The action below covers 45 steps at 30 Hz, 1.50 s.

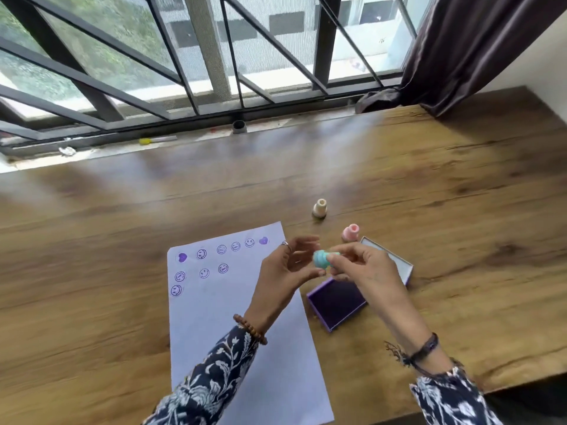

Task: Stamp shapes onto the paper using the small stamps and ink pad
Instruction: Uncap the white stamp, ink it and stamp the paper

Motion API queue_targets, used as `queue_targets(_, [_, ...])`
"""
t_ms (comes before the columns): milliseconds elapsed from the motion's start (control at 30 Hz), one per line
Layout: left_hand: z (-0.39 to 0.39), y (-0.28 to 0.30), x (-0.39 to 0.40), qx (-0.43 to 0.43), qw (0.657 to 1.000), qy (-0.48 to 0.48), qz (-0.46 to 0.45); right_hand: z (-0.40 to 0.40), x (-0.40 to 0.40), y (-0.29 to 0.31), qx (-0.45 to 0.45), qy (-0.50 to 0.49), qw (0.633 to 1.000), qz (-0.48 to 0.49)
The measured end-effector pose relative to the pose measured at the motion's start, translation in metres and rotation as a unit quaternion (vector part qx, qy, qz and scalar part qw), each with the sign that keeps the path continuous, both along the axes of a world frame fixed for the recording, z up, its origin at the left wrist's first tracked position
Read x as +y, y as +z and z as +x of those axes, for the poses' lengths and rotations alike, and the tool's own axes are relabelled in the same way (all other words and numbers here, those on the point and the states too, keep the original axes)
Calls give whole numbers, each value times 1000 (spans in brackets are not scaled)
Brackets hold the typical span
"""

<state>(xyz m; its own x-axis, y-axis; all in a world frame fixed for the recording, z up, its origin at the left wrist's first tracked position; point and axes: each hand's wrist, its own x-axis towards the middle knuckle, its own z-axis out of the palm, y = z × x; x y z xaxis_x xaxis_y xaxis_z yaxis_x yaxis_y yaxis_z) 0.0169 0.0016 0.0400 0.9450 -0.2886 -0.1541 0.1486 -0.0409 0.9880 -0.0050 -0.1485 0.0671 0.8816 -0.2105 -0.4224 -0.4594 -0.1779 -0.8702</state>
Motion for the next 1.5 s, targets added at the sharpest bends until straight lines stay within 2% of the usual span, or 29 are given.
queue_targets(67, [13,-12,-9,-13,999,27,28,12,-3,-5,-44,24,989,-137])
queue_targets(133, [25,-24,-14,-62,990,63,105,24,-6,-6,-99,53,962,-248])
queue_targets(233, [44,-40,-16,-189,943,77,265,41,-11,-5,-178,74,914,-357])
queue_targets(300, [56,-47,-20,-213,924,76,309,53,-15,-7,-197,80,885,-415])
queue_targets(467, [77,-57,-33,-208,907,98,352,72,-19,-27,-144,122,854,-485])
queue_targets(700, [85,-58,-45,-179,890,129,399,79,-19,-36,-114,134,842,-510])
queue_targets(767, [84,-53,-46,-174,891,129,399,76,-19,-29,-127,127,845,-503])
queue_targets(833, [79,-44,-45,-191,892,130,389,72,-16,-17,-178,115,853,-477])
queue_targets(933, [61,-30,-37,-239,897,123,352,61,-8,0,-213,123,884,-398])
queue_targets(1033, [37,-15,-30,-237,913,104,314,41,3,7,-203,146,916,-315])
queue_targets(1133, [13,-3,-23,-210,935,106,264,21,11,6,-198,144,932,-266])
queue_targets(1233, [-9,2,-14,-180,958,85,208,6,12,2,-185,98,953,-220])
queue_targets(1333, [-21,3,-3,-119,979,80,146,-5,9,1,-110,50,989,-80])
queue_targets(1400, [-24,2,4,-88,986,70,124,-10,6,1,-70,48,996,-7])
queue_targets(1500, [-32,4,10,-5,997,67,49,-19,7,5,-64,67,995,34])
